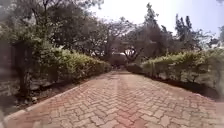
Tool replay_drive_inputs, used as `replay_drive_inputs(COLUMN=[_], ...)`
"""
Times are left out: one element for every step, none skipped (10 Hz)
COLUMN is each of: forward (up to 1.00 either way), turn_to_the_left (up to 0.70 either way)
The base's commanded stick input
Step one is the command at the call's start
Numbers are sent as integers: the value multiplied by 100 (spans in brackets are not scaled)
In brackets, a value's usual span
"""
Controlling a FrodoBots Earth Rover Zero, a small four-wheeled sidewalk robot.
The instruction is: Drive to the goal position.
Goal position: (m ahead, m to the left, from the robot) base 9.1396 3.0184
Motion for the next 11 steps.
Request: replay_drive_inputs(forward=[70, 70, 70, 70, 70, 70, 70, 70, 70, 70, 70], turn_to_the_left=[0, 0, 0, 0, 0, -25, -35, -35, -35, -25, 0])
